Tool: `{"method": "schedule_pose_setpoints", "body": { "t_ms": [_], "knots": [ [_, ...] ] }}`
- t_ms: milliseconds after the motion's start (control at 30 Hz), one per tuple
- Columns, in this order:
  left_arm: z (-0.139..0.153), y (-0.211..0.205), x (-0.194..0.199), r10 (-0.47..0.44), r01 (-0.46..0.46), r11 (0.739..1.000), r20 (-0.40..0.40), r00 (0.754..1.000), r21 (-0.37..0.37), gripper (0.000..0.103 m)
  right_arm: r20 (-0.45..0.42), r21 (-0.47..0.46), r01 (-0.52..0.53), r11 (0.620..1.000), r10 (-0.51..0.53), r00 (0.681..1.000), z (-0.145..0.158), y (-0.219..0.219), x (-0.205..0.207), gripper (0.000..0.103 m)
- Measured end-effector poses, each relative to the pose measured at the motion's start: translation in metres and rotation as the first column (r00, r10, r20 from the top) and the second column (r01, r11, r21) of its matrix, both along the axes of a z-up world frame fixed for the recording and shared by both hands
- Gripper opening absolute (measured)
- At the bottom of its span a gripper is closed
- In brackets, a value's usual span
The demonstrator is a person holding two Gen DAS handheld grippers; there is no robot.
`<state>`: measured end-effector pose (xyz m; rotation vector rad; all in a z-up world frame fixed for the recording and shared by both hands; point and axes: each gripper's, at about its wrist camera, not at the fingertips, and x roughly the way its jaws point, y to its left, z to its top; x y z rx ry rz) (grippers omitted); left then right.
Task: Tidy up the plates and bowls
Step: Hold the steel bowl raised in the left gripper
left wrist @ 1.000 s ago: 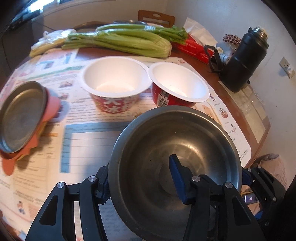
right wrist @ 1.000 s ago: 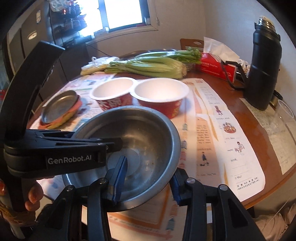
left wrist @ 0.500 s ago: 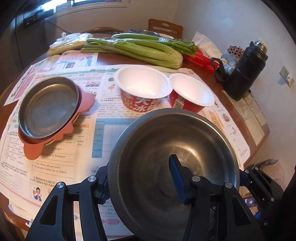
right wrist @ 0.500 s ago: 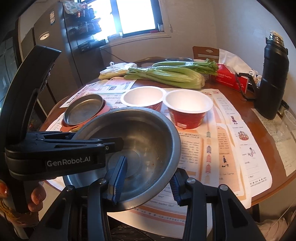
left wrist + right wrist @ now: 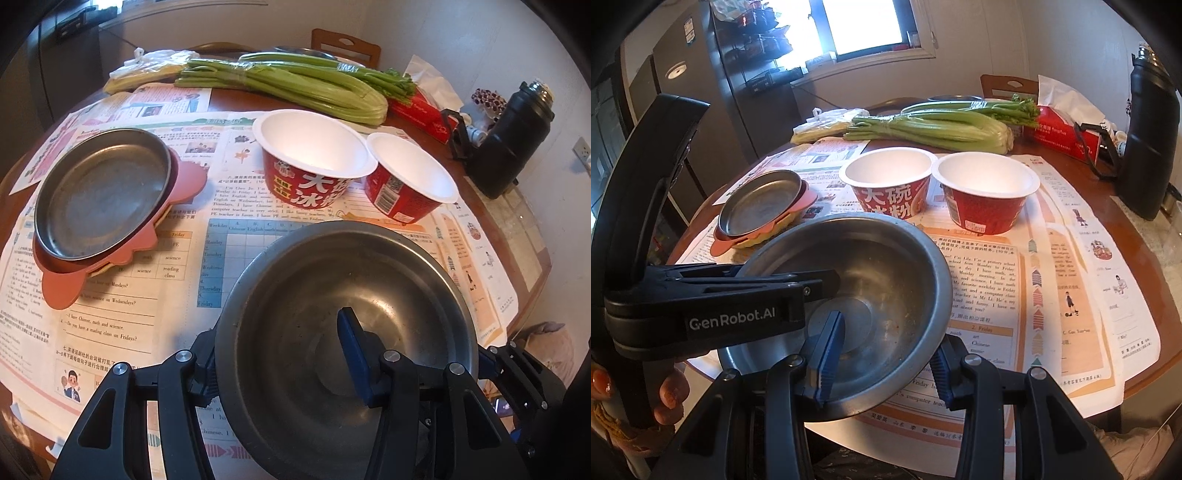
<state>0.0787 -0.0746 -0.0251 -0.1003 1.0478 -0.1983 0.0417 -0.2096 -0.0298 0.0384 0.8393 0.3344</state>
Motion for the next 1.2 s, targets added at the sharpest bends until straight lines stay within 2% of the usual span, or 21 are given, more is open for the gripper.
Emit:
{"method": "schedule_pose_setpoints", "body": {
  "t_ms": [733, 1200],
  "knots": [
    [-0.009, 0.006, 0.012, 0.021, -0.021, 1.000, -0.031, 0.999, 0.008, 0.056, -0.022, 0.023, -0.032, 0.999, 0.032, 0.999, -0.011, 0.002, 0.007, 0.044],
    [-0.008, 0.004, 0.018, 0.036, -0.036, 0.999, -0.034, 0.999, 0.000, 0.057, -0.032, 0.082, -0.041, 0.996, 0.044, 0.999, -0.011, -0.009, 0.013, 0.045]
  ]
}}
